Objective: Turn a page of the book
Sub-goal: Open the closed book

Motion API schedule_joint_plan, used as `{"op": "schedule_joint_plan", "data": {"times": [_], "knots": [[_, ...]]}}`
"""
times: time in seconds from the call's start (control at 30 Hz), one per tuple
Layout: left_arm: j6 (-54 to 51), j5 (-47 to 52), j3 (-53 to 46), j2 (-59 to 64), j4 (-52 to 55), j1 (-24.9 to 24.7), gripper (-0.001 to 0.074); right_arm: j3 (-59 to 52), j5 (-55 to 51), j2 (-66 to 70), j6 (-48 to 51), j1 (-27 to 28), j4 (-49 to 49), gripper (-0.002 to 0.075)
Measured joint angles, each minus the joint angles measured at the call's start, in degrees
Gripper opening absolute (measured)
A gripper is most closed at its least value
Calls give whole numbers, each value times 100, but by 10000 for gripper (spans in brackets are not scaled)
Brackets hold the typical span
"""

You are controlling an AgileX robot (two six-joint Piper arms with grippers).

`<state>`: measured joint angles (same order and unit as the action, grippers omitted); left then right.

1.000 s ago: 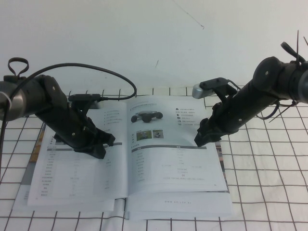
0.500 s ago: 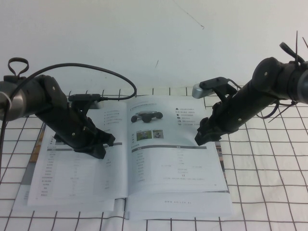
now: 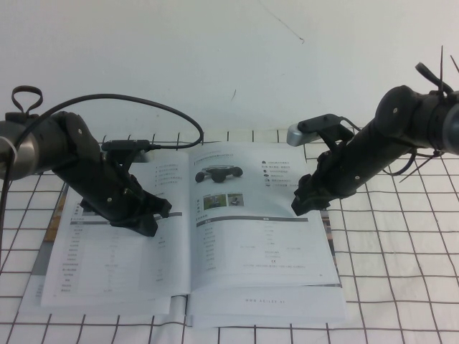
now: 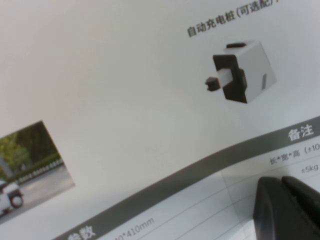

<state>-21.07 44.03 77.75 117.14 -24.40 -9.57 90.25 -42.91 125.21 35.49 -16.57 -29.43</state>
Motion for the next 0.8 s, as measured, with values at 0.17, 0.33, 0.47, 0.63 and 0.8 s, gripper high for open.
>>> {"op": "schedule_joint_plan", "data": {"times": [0.17,0.33,0.47,0.63,0.8], "knots": [[0,0,0,0,-11,0,-2,0,6,0,-106,-11,41,386],[-15,0,9,0,-11,0,-2,13,-19,21,50,-8,-171,386],[-15,0,9,0,-11,0,-2,22,-127,103,516,42,-767,386],[-15,0,9,0,-11,0,-2,49,-381,346,1349,64,-2051,386],[-15,0,9,0,-11,0,-2,62,-876,695,2100,64,-3504,386]]}}
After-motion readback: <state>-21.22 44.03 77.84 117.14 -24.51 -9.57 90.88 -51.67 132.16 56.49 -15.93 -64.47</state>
